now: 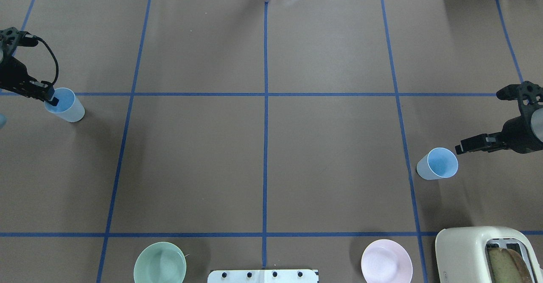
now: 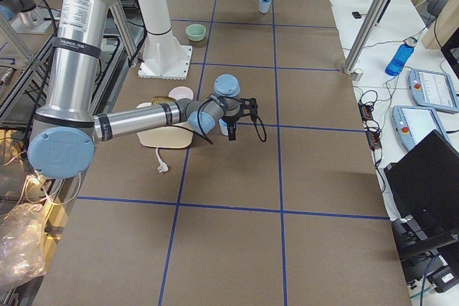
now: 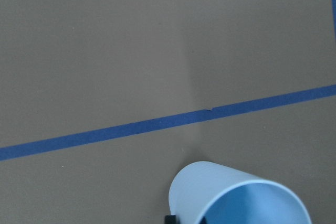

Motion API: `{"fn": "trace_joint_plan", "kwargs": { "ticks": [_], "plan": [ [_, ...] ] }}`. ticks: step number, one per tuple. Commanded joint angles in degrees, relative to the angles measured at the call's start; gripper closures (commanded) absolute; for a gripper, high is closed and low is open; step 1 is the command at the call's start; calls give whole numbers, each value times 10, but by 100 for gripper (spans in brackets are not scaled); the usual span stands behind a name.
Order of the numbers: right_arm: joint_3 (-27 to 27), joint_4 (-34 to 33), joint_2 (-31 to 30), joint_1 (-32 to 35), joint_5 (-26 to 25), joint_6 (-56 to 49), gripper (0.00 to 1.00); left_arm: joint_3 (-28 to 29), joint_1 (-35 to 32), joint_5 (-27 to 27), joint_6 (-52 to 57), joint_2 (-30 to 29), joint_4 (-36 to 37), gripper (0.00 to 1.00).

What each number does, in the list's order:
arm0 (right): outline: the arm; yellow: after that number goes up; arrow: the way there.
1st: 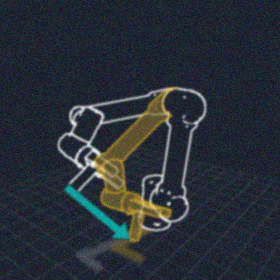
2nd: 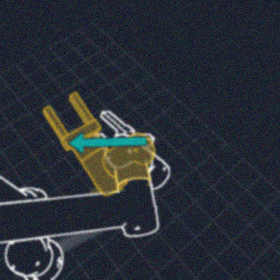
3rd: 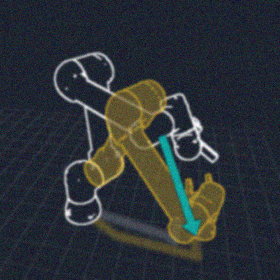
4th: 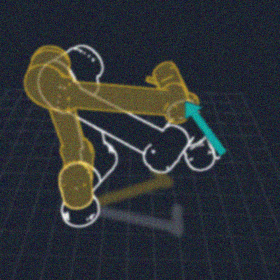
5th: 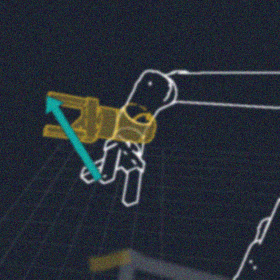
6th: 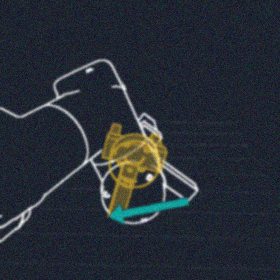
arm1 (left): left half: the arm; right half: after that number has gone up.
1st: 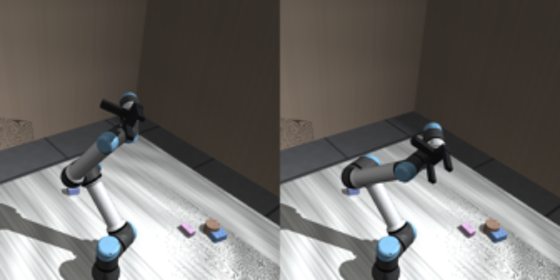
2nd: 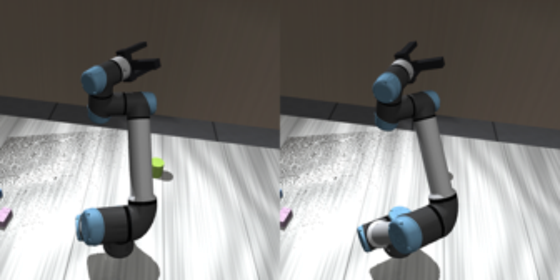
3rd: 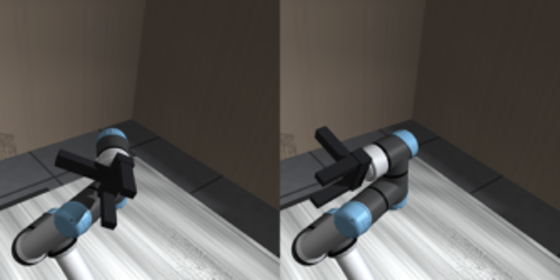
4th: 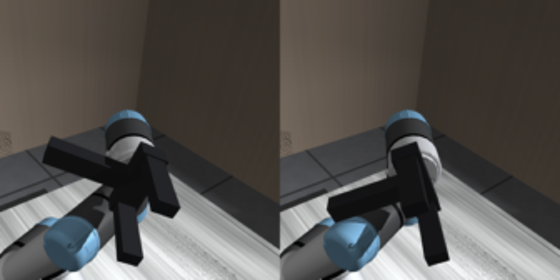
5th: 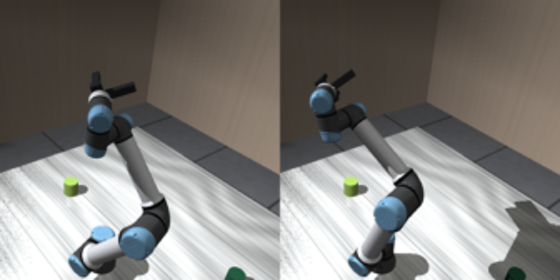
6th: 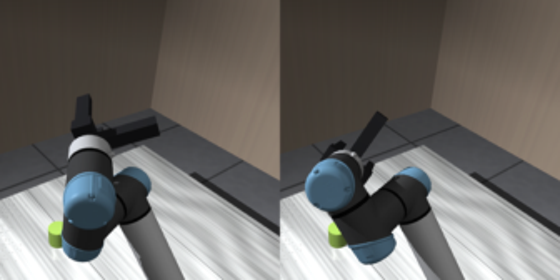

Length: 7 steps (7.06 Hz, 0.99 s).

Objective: Stack blue cups with both arms
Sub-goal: 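Lower the left gripper onto a blue cup while the right descends to the other, then carry the blue cup toward center with the left gripper while the right lifts its cup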

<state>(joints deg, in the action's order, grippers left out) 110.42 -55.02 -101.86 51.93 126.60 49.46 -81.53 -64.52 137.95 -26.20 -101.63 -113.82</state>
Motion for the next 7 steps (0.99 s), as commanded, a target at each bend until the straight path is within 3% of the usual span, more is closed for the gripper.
{"fn": "trace_joint_plan", "kwargs": {
  "ticks": [1, 5, 7],
  "plan": [
    [1, -1, 13, -18, -9, 25, 0, -30, -1, -1, -50, -12, 12, 100],
    [-3, -2, 11, -57, -41, 28, 1, -152, 33, -4, -267, -66, 126, 100],
    [-5, -2, 10, -64, -43, 25, 3, -157, 84, -8, -401, -122, 126, 100]
  ]
}}
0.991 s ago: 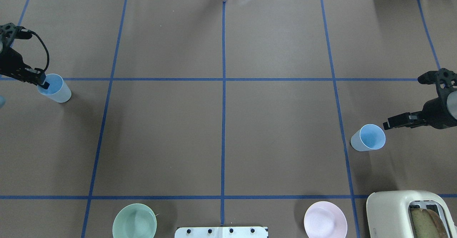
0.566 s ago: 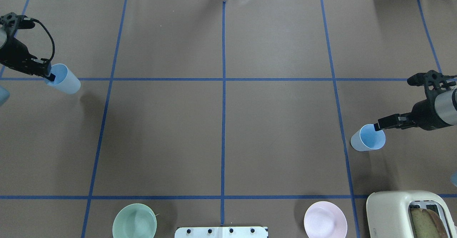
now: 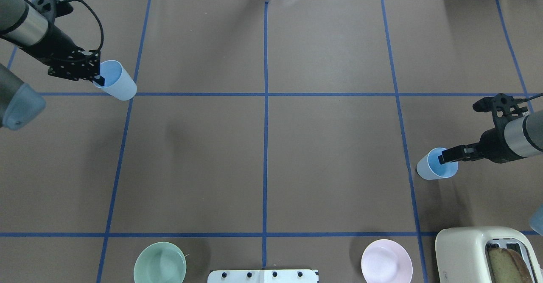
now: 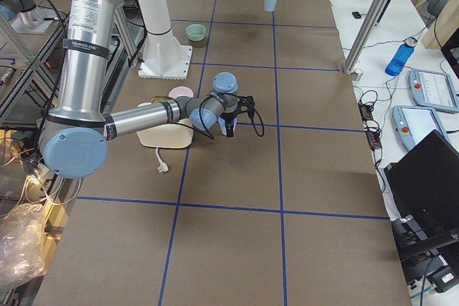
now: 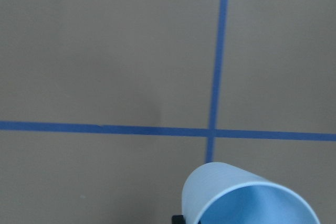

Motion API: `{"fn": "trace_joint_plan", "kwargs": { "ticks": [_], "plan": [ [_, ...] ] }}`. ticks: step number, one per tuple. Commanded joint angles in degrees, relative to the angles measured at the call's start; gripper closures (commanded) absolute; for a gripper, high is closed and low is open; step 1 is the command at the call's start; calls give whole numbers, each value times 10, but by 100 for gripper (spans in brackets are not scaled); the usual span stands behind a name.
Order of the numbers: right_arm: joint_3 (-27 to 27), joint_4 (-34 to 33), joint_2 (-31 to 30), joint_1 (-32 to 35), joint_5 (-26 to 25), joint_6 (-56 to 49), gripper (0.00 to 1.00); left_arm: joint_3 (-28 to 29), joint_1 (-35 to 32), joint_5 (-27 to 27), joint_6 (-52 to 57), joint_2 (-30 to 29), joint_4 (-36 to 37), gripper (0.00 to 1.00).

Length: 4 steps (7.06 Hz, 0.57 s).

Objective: Stack blue cups with both arms
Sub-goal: 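Carry the blue cup toward center with the left gripper while the right lifts its cup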

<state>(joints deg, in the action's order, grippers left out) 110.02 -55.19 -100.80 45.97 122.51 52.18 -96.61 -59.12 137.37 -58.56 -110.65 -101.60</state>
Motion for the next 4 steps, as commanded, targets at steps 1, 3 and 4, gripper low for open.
{"fn": "trace_joint_plan", "kwargs": {
  "ticks": [1, 3, 4],
  "plan": [
    [-2, 0, -2, -6, -3, -3, 11, -7, 53, -24, -114, -53, 3, 100],
    [-4, -4, -2, -7, -2, -3, 45, -7, 91, -47, -170, -86, 6, 100],
    [-6, -4, -1, -7, -2, -3, 51, -7, 95, -48, -188, -94, 8, 100]
  ]
}}
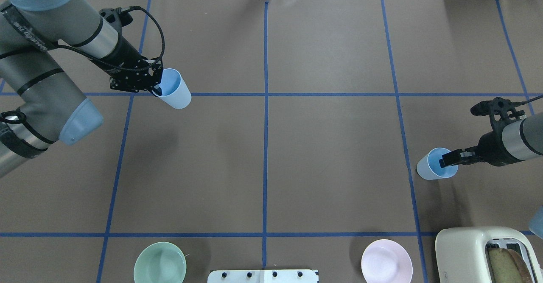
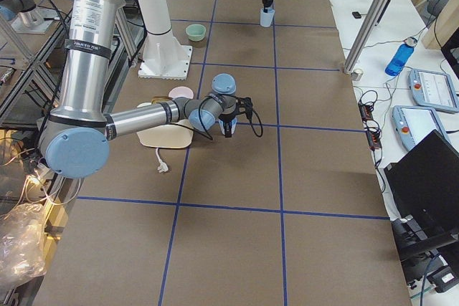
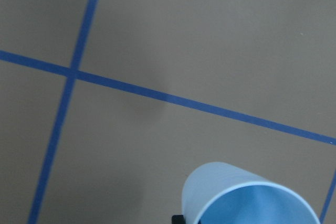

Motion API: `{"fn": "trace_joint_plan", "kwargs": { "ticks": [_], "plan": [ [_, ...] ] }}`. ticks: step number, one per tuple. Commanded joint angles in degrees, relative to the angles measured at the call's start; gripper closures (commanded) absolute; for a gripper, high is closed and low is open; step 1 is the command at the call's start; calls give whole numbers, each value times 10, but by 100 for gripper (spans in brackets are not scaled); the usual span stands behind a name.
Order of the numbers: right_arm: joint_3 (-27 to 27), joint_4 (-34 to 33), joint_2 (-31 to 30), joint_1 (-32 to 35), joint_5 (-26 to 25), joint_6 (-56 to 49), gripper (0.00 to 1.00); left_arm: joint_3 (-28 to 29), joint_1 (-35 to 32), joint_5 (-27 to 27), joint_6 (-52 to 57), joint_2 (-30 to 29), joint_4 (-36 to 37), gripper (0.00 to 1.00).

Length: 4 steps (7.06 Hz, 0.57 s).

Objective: Stack blue cups with both arms
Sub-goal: 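Carry the blue cup toward center with the left gripper while the right lifts its cup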

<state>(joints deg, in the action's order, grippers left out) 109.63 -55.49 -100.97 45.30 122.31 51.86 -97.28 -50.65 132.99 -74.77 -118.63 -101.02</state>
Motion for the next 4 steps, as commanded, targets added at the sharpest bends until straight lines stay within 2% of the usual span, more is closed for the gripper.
{"fn": "trace_joint_plan", "kwargs": {
  "ticks": [1, 2, 3, 4],
  "plan": [
    [-3, -2, 5, -1, 1, 1, 55, 1, 26, -4, -43, -24, 2, 100],
    [-4, -3, 7, -2, 4, 1, 68, 1, 39, -15, -60, -34, 2, 100],
    [-4, -3, 8, -2, 6, 1, 75, 1, 45, -25, -63, -38, 9, 100],
    [-4, -3, 8, -1, 6, 1, 86, 1, 46, -40, -63, -47, 23, 100]
  ]
}}
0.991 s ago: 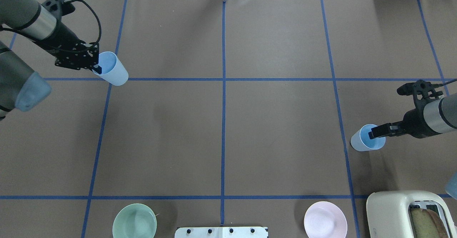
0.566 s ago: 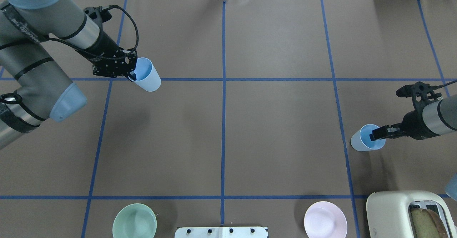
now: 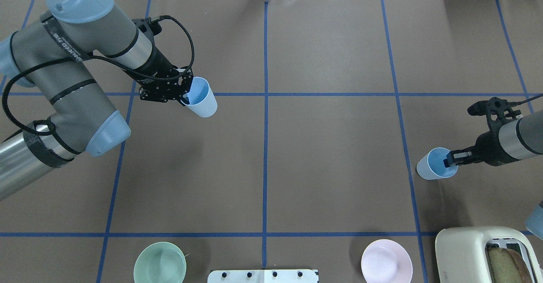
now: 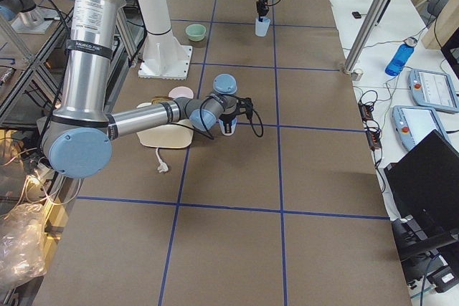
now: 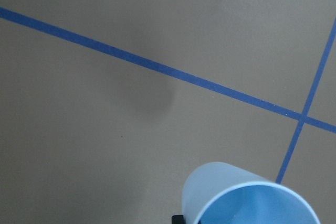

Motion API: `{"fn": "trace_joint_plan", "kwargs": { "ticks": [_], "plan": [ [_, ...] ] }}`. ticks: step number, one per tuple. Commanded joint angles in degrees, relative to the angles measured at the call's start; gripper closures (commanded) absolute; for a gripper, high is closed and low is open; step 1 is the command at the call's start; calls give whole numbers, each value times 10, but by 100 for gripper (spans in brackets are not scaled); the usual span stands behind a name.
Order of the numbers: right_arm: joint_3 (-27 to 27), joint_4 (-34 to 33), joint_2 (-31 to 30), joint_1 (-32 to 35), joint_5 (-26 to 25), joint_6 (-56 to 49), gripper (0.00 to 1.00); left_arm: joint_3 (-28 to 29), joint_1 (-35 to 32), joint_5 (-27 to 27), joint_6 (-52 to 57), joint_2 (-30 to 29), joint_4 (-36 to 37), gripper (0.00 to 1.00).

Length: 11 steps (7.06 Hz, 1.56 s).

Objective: Stack blue cups with both arms
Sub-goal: 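Carry the blue cup toward center with the left gripper while the right lifts its cup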

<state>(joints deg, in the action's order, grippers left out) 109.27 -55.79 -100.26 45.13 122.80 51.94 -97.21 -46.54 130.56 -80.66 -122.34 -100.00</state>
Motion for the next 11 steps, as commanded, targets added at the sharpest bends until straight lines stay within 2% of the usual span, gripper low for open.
{"fn": "trace_joint_plan", "kwargs": {
  "ticks": [1, 3, 4, 7, 11],
  "plan": [
    [0, 0, 1, 3, 2, -1, 100, -1, 11, -18, -4, -18, 29, 100],
    [1, -2, 1, 14, 4, -1, 100, -7, 26, -48, -4, -22, 32, 100],
    [4, -26, 17, 25, 7, -2, 100, -7, 34, -58, -5, -31, 44, 100],
    [9, -131, 114, 56, 23, -2, 100, 3, 85, -114, -16, -74, 73, 100],
    [16, -335, 282, 62, 27, -1, 100, 62, 104, -120, -22, -118, 62, 100]
  ]
}}
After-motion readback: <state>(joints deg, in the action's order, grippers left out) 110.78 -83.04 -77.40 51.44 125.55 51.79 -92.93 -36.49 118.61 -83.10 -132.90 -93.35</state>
